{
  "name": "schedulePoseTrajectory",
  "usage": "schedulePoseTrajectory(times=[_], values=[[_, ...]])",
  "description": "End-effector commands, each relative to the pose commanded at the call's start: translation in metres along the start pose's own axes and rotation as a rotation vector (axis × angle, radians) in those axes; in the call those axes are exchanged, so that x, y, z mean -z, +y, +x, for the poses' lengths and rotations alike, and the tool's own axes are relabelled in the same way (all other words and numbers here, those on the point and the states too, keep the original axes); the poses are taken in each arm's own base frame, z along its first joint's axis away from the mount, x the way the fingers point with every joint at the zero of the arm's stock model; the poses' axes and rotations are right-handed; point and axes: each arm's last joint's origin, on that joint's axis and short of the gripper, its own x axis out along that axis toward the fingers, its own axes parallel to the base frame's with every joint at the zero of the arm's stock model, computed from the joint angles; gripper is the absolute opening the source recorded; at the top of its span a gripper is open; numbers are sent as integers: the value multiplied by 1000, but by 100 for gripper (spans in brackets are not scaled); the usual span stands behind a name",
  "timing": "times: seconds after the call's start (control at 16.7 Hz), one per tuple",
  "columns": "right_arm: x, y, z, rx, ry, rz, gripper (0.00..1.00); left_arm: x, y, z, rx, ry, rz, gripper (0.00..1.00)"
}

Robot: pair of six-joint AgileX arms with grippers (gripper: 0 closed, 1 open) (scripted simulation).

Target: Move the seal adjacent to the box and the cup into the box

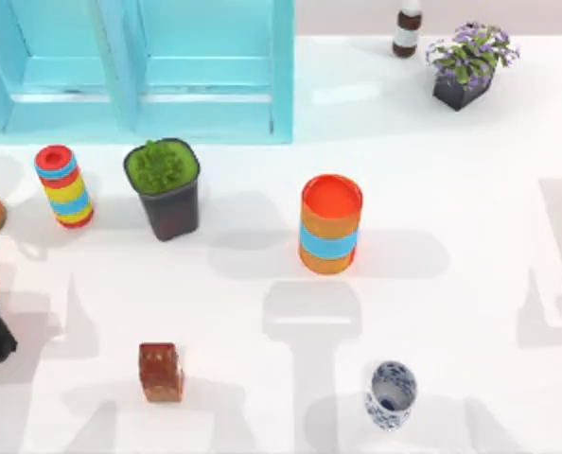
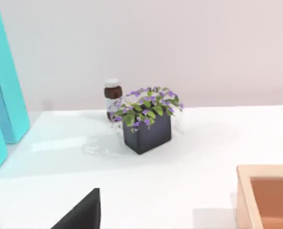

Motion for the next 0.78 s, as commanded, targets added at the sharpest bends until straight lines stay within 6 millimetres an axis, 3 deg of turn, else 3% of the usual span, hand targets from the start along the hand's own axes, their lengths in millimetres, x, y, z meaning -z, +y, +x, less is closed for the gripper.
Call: schedulePoseTrajectory(times=[0.18, 0.36, 0.6, 0.78], values=[[-38, 14, 8, -84, 139, 72, 100, 0, 0, 0, 0, 0, 0, 100], [-79, 34, 30, -160, 338, 147, 100, 0, 0, 0, 0, 0, 0, 100], [-122, 81, 80, -212, 663, 220, 100, 0, 0, 0, 0, 0, 0, 100], [-135, 134, 126, -200, 915, 237, 100, 0, 0, 0, 0, 0, 0, 100]])
